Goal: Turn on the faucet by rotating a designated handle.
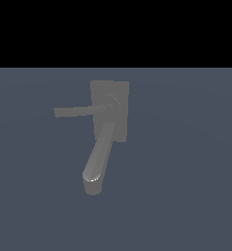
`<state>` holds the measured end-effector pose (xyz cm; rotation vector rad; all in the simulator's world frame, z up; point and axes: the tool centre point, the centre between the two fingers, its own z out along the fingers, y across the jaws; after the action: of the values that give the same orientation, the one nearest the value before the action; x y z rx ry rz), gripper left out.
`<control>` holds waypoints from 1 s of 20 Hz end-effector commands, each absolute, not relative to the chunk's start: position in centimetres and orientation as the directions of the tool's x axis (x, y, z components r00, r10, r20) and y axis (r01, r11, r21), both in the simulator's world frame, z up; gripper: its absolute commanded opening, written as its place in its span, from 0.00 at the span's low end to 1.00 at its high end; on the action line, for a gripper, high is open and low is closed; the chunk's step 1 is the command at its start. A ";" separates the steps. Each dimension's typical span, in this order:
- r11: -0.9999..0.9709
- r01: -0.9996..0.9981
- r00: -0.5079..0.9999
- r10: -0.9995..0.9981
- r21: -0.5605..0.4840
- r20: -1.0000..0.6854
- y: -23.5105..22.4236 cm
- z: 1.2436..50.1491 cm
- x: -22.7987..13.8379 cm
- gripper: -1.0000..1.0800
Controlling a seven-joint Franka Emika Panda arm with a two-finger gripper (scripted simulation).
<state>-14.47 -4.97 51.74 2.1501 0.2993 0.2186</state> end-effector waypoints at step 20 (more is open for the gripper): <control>-0.006 -0.384 0.653 0.706 0.923 0.275 13.3 71.0 -18.2 0.00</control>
<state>-17.77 11.50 70.39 1.3842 0.2926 0.8530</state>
